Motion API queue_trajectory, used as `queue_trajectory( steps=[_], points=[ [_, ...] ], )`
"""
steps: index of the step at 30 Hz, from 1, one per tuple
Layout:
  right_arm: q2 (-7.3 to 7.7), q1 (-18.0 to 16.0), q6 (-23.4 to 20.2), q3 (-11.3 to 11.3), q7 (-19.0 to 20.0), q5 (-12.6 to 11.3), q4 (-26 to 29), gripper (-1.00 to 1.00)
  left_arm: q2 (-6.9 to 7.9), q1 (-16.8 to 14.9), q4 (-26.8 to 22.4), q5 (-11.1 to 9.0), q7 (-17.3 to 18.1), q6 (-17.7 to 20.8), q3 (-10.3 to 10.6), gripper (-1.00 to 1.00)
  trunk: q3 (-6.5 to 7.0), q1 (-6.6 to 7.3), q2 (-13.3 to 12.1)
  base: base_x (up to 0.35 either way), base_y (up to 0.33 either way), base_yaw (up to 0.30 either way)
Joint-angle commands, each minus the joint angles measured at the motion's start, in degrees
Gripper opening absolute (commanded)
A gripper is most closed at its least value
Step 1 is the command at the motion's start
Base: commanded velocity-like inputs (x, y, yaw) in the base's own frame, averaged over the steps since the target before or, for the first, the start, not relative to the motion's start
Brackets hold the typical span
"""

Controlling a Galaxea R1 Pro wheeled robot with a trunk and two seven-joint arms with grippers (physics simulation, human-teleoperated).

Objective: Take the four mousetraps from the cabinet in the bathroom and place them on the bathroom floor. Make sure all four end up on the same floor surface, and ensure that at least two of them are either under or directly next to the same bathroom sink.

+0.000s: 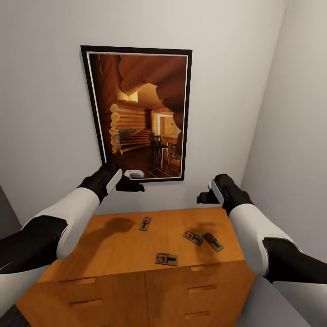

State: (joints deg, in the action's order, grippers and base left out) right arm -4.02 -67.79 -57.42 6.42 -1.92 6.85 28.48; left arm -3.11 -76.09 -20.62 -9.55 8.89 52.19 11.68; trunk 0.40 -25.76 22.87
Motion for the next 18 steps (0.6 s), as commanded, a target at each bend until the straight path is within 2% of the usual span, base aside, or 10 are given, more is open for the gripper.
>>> queue_trajectory(
  steps=[1,5,8,18],
  points=[
    [-0.46,-0.15,0.21,0.50,0.06,1.01,-0.31,1.00,0.26,-0.09,0.17,-0.60,-0.01,0.15,0.45,1.00,-0.03,-0.02,0.05,0.000,0.000,0.000],
    [-1.40,-0.50,1.26,0.46,-0.16,2.15,-1.23,1.00,1.50,-0.28,0.53,-0.68,1.17,0.06,0.43,1.00,-0.03,-0.02,0.05,0.000,0.000,0.000],
    [-1.51,-0.59,1.49,0.52,-0.17,2.48,-1.45,1.00,2.21,-0.33,0.15,-0.57,2.15,0.16,0.48,1.00,-0.03,-0.02,0.05,0.000,0.000,0.000],
    [-1.10,-0.77,1.76,0.53,0.18,2.97,-1.28,1.00,2.17,-0.37,-0.05,-0.57,3.16,0.01,0.49,1.00,-0.03,-0.02,0.05,0.000,0.000,0.000]
  ],
)
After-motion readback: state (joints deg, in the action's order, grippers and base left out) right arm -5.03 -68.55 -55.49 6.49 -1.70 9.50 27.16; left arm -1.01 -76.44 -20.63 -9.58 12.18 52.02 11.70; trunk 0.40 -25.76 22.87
